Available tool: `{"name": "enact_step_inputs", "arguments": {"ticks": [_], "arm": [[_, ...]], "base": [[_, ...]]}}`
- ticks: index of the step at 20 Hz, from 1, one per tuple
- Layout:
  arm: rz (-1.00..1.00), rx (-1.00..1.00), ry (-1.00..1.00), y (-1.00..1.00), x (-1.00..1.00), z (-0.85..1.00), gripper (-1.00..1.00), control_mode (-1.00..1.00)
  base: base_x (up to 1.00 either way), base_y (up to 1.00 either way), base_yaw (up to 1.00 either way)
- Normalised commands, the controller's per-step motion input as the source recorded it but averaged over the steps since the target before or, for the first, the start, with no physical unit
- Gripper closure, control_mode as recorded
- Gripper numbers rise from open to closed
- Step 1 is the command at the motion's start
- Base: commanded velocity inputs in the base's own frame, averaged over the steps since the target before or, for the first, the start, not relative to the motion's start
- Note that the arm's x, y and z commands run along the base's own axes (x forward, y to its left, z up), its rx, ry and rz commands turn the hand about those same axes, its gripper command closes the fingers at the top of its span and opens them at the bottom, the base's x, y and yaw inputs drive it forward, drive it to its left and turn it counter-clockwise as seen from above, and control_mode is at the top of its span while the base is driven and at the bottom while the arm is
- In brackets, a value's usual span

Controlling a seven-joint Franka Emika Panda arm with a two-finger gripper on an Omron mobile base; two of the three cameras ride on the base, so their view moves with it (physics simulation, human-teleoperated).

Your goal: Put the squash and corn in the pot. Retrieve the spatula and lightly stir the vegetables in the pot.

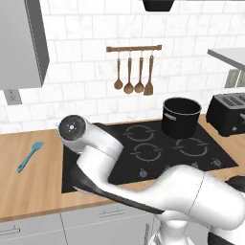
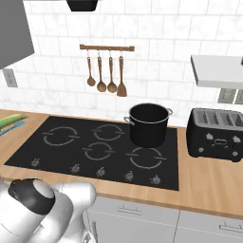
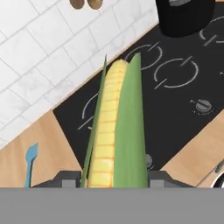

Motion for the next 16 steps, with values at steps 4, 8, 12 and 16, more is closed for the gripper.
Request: {"name": "enact_step_inputs", "arguments": {"ticks": [4, 8, 12, 16], "arm": [[-0.19, 0.25, 0.03, -1.00, 0.00, 0.64, 1.00, -1.00], [-0.23, 0.31, 0.16, -1.00, 0.25, 0.50, 1.00, -1.00], [-0.26, 0.35, 0.22, -1.00, 0.40, 0.34, 1.00, -1.00], [-0.27, 0.33, 0.22, -1.00, 0.50, 0.24, 1.00, -1.00]], "base": [[0.00, 0.00, 0.00], [0.00, 0.00, 0.00], [0.00, 0.00, 0.00], [0.00, 0.00, 0.00]]}}
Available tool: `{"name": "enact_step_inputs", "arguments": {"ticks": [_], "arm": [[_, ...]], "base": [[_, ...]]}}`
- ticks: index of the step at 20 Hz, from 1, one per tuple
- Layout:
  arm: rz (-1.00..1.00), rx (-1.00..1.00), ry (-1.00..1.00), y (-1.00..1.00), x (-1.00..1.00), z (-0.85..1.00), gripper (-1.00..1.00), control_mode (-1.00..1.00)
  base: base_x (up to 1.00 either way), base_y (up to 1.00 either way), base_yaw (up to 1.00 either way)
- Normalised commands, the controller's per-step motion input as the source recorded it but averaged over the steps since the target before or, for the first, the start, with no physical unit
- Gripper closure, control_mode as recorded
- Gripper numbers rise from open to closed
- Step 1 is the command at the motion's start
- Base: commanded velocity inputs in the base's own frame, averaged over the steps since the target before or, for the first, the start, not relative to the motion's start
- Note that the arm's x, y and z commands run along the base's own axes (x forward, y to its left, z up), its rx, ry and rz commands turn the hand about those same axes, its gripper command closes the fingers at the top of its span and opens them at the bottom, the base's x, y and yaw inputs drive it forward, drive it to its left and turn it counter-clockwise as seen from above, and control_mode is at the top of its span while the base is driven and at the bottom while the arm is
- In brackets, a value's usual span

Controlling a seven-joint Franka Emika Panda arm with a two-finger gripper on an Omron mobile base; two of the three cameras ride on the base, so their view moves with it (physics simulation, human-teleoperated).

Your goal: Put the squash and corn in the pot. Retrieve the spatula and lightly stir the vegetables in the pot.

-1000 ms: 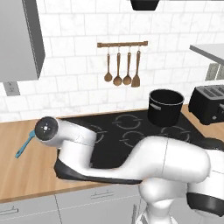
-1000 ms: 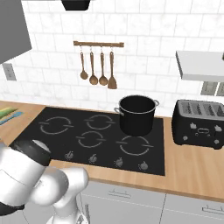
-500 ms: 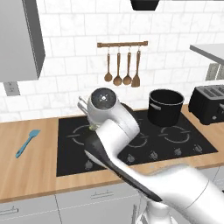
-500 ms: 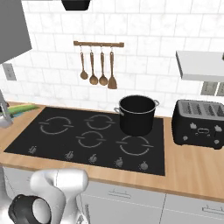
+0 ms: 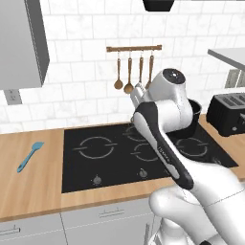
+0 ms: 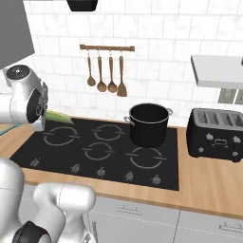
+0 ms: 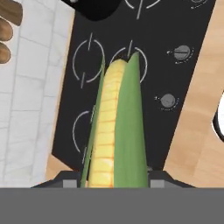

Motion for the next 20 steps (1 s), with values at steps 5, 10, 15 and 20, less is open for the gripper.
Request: {"name": "enact_step_inputs", "arguments": {"ticks": [5, 10, 15, 20], "arm": [[-0.26, 0.28, 0.16, -0.98, 0.67, 0.27, 1.00, -1.00], [-0.20, 0.28, 0.04, -0.88, 0.60, 0.23, 1.00, -1.00], [-0.18, 0.27, 0.00, -0.76, 0.63, 0.27, 1.00, -1.00], [-0.15, 0.25, 0.00, -0.66, 0.52, 0.18, 1.00, -1.00]], "base": [[0.00, 0.00, 0.00], [0.00, 0.00, 0.00], [0.00, 0.00, 0.00], [0.00, 0.00, 0.00]]}}
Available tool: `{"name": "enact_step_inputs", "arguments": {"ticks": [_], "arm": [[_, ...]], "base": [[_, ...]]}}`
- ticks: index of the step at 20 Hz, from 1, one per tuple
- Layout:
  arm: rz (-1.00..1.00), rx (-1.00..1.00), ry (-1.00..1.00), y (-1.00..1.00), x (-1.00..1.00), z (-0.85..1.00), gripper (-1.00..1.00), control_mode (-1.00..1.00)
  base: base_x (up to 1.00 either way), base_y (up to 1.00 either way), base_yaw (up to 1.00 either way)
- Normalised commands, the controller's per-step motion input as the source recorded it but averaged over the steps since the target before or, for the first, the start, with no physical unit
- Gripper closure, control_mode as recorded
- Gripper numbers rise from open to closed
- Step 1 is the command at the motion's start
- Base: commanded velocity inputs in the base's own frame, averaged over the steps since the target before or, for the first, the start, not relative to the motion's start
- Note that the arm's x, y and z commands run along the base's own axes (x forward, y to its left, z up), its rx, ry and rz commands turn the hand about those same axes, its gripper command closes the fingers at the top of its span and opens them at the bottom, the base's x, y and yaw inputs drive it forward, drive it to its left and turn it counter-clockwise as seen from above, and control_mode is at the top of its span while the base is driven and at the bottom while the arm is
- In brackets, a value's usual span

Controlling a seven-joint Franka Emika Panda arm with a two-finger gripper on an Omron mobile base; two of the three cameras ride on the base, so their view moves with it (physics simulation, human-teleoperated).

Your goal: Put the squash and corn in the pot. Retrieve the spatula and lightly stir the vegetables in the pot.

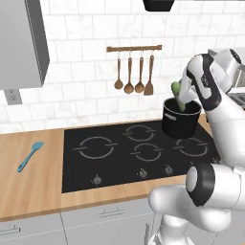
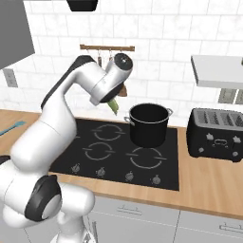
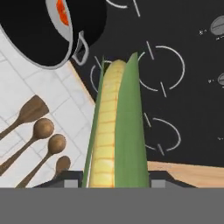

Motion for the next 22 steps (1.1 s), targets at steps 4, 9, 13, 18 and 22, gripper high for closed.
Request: {"name": "enact_step_inputs", "arguments": {"ticks": [4, 9, 13, 18, 22], "arm": [[-0.12, 0.14, 0.00, -0.64, 0.47, -0.04, 1.00, -1.00], [-0.16, 0.03, 0.00, -0.53, 0.65, -0.20, 1.00, -1.00], [-0.18, 0.00, 0.00, -0.41, 0.58, -0.39, 1.00, -1.00], [-0.15, 0.00, 0.00, -0.38, 0.40, -0.41, 1.00, -1.00], [-0.13, 0.00, 0.00, -0.31, 0.35, -0.36, 1.00, -1.00]], "base": [[0.00, 0.00, 0.00], [0.00, 0.00, 0.00], [0.00, 0.00, 0.00], [0.00, 0.00, 0.00], [0.00, 0.00, 0.00]]}}
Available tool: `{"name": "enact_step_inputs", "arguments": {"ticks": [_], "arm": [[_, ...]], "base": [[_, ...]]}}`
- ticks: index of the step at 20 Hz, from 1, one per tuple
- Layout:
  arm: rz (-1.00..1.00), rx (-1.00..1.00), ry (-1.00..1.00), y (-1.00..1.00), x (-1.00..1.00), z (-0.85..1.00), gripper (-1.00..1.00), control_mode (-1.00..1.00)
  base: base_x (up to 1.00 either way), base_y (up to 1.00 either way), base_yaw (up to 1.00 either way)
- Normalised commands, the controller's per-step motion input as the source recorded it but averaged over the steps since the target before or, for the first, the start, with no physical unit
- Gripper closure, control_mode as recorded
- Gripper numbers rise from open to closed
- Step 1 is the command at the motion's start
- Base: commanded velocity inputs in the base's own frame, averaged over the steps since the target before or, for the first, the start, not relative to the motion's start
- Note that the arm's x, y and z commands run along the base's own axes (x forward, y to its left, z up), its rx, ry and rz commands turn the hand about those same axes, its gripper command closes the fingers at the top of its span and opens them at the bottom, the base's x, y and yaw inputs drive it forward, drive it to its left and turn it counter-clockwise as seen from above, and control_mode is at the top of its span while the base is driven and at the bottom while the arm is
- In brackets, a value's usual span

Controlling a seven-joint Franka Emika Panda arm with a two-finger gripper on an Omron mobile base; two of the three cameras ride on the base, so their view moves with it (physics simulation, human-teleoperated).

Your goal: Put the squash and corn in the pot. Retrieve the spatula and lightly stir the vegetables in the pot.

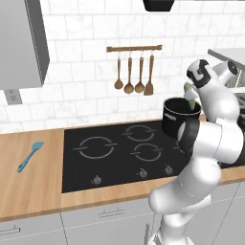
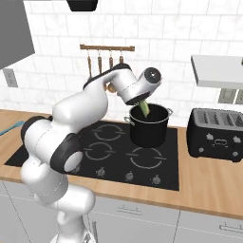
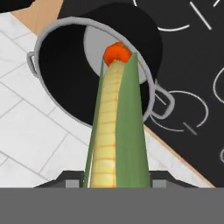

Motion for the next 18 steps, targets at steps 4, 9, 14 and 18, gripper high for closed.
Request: {"name": "enact_step_inputs", "arguments": {"ticks": [4, 9, 14, 18], "arm": [[-0.09, 0.00, 0.00, -0.15, 0.24, -0.32, 1.00, -1.00], [-0.07, 0.00, 0.00, 0.00, 0.29, -0.26, 1.00, -1.00], [-0.07, 0.00, 0.00, -0.03, 0.22, -0.25, 1.00, -1.00], [-0.06, 0.00, 0.00, -0.03, 0.40, -0.23, 1.00, -1.00]], "base": [[0.00, 0.00, 0.00], [0.00, 0.00, 0.00], [0.00, 0.00, 0.00], [0.00, 0.00, 0.00]]}}
